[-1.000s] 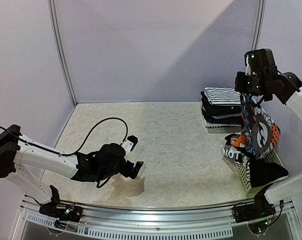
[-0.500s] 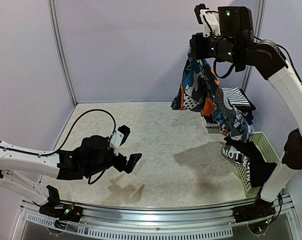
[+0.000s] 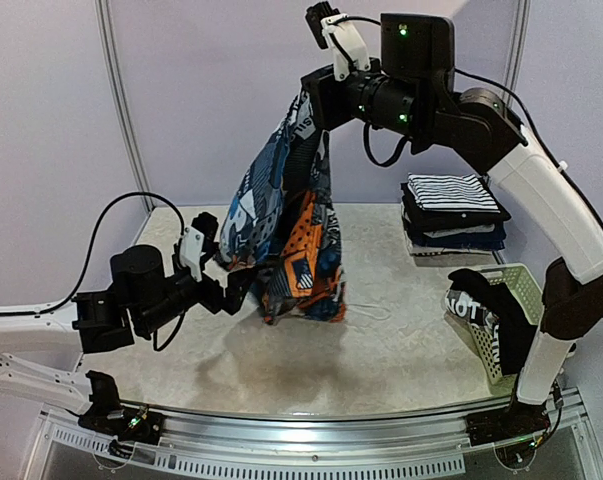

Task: Fold and stack the mixed laundry pile
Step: Pick up the crumpled shorts, then flatten out the crumpled shorts at the center of the board.

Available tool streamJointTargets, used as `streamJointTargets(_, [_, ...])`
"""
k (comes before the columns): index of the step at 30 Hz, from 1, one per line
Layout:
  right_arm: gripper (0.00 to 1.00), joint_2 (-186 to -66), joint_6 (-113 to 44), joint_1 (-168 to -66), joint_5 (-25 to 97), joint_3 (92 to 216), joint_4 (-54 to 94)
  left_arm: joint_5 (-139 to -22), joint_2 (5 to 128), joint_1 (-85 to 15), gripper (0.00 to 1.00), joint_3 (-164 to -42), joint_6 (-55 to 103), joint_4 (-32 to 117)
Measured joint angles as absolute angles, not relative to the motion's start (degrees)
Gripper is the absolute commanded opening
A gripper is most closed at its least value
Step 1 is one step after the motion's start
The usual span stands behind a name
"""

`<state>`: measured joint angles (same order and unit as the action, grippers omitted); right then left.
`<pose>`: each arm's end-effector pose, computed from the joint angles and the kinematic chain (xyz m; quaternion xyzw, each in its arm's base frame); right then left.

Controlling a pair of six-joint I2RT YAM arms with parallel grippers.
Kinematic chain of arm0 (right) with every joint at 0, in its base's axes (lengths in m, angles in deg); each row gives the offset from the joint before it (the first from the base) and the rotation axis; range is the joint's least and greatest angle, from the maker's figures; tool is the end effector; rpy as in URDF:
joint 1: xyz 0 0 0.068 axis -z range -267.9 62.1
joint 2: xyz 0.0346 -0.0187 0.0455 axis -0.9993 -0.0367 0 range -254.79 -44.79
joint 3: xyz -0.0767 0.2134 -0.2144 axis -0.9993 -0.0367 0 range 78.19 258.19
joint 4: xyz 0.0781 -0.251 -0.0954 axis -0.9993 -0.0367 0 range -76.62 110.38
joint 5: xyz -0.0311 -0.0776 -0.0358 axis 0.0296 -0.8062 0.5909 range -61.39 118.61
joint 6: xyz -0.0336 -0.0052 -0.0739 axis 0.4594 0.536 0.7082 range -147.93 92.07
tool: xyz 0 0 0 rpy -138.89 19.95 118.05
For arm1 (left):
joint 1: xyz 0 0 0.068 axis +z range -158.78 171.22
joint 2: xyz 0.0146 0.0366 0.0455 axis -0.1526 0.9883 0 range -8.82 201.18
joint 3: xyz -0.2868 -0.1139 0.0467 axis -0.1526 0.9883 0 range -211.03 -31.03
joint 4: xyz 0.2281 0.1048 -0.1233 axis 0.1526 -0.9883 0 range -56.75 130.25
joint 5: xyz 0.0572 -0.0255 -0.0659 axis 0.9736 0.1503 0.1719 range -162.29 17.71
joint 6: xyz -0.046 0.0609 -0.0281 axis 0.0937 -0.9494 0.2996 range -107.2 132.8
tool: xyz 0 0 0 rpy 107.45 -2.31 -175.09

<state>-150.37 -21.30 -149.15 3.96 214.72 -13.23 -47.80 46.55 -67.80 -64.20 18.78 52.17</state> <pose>0.2353 0.3678 0.5877 -0.2723 0.6685 0.1724 0.6703 0.1540 -0.1997 0.2951 0.2133 0.7319 -0.1992 0.6157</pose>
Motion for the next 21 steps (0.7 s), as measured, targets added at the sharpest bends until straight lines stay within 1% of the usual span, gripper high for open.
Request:
streamJointTargets(1, [0.0, -150.1, -21.3, -149.2, 4.3, 213.3, -12.2, -48.4, 46.4, -67.5, 0.97, -64.3, 18.4, 52.7])
streamJointTargets(2, [0.0, -149.8, -21.2, -149.3, 4.6, 211.5, -11.2, -48.9, 46.4, -67.2, 0.9, -64.5, 18.0, 53.3])
streamJointTargets(3, [0.0, -149.5, -21.2, -149.3, 4.8, 209.3, -10.5, -49.0, 46.6, -67.0, 0.76, -64.7, 17.4, 53.7])
streamJointTargets(4, [0.0, -149.2, -21.2, -149.3, 4.9, 207.5, -9.9, -48.9, 46.9, -66.8, 0.59, -64.9, 17.0, 53.9])
streamJointTargets(6, [0.0, -148.2, -21.3, -149.3, 4.9, 202.0, -8.5, -48.5, 47.9, -66.1, 0.1, -65.8, 16.0, 54.7])
streamJointTargets(7, [0.0, -147.9, -21.3, -149.3, 4.8, 200.1, -8.2, -48.4, 48.3, -65.8, 0.0, -66.1, 15.9, 54.9])
streamJointTargets(13, [0.0, -144.6, -21.5, -149.3, 2.0, 188.3, -6.3, -45.9, 47.6, -65.2, 0.0, -67.5, 13.8, 54.1])
streamJointTargets(17, [0.0, -142.5, -21.5, -149.3, 0.0, 185.2, -5.0, -44.5, 44.5, -65.2, 0.0, -70.7, 12.3, 49.2])
streamJointTargets(21, [0.0, -140.8, -21.0, -149.3, -1.0, 184.2, -3.7, -43.9, 41.7, -65.1, 0.0, -77.2, 10.5, 42.6])
